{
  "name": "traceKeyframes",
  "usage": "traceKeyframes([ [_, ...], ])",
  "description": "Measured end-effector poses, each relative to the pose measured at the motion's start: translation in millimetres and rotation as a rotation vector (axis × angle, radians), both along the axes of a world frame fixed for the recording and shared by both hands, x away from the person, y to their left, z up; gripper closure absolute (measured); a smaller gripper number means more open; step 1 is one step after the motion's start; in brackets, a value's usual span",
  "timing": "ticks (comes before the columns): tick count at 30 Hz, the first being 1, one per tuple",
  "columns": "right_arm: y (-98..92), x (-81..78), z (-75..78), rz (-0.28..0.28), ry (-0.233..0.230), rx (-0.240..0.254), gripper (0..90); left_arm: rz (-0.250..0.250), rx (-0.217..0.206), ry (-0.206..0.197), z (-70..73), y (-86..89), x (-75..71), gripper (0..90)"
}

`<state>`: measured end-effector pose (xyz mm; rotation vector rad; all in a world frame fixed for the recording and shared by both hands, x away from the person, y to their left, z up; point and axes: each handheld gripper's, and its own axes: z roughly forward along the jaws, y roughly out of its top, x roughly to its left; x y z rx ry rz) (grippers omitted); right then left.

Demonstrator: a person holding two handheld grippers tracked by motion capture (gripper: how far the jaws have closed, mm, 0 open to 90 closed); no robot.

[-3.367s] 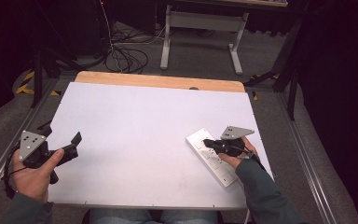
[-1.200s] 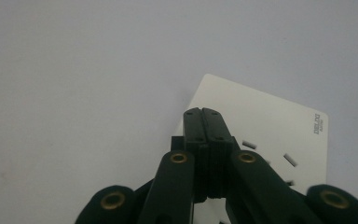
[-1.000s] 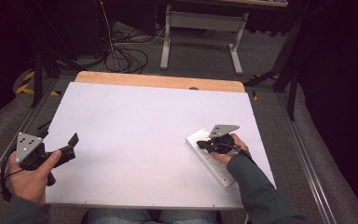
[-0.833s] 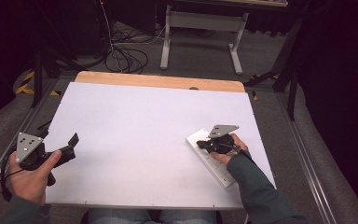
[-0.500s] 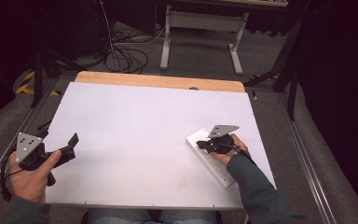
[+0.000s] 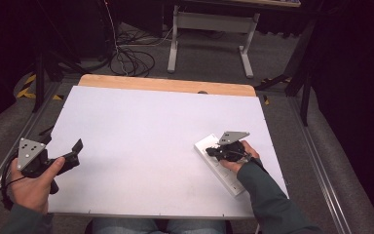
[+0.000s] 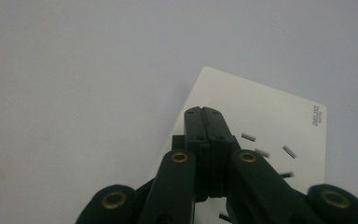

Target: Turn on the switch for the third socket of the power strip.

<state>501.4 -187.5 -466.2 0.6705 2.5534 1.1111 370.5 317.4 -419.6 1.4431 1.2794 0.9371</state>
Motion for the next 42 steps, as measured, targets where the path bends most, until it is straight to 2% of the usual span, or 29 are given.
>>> traceKeyframes([
  [13,-1.7,-1.4,0.4,-0.015,-0.008,-0.004,90.0,-0.004,0.003,0.004,0.2,-1.0,1.7,4.6],
  [14,-2.9,-1.3,1.2,-0.017,-0.004,0.012,90.0,-0.004,0.002,0.004,0.3,-1.2,1.7,4.6],
  [16,-7.3,-0.7,6.3,-0.039,-0.018,0.073,90.0,-0.007,0.007,0.005,0.0,-0.9,2.2,4.6],
  [18,-11.6,-0.2,9.2,-0.054,-0.024,0.096,90.0,-0.006,0.005,0.005,-0.1,-1.2,2.4,4.6],
  [24,-12.2,-1.7,11.0,-0.05,-0.036,0.093,90.0,-0.012,0.006,0.003,-0.1,-1.4,3.4,4.6],
  [42,-23.3,-9.1,16.3,-0.069,-0.06,0.139,90.0,-0.038,0.005,0.007,-0.3,-7.7,10.9,4.8],
])
